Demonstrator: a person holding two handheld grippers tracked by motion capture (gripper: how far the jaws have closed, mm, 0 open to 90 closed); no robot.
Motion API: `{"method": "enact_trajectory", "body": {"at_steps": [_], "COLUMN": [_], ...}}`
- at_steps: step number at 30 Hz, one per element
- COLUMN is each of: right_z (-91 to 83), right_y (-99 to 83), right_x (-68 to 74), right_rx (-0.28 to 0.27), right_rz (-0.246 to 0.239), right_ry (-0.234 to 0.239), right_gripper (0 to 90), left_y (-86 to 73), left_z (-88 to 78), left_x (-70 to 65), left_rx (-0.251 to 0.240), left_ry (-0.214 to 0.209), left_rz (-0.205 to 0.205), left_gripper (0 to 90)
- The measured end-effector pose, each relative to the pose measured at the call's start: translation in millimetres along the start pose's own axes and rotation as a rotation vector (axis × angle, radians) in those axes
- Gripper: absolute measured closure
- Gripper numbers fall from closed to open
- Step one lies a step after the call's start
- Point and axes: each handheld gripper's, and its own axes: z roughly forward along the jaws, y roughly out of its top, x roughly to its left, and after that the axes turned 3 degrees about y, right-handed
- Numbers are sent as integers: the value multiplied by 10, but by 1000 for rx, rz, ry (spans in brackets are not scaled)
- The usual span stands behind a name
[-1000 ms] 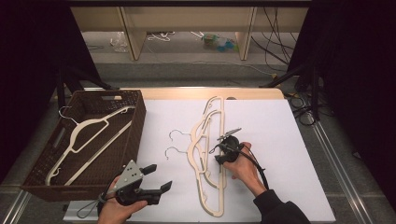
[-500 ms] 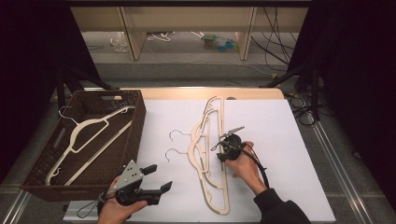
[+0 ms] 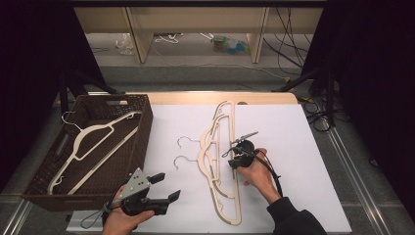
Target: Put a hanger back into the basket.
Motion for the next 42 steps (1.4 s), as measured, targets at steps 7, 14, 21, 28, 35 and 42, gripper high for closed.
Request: {"method": "enact_trajectory", "body": {"at_steps": [7,14,21,28,35,42], "right_z": [33,25,-16,-22,-13,-44], "right_y": [-17,-9,-6,-9,-12,8], "right_x": [21,50,-2,-19,-37,-7], "right_rx": [29,36,15,23,23,23], "right_rz": [8,-12,11,-11,-6,-31], "right_ry": [-13,-35,-3,9,23,21], "right_gripper": [615,664,782,784,781,785], "left_y": [-1,-1,-3,1,0,-7], "left_z": [7,0,5,0,-2,24], "left_x": [4,1,2,2,-1,8], "left_rx": [-1,1,-1,3,1,14], "left_ry": [-9,0,-3,-5,-5,-6], "left_rz": [0,-5,-11,1,-6,3], "left_gripper": [232,234,233,233,233,233]}}
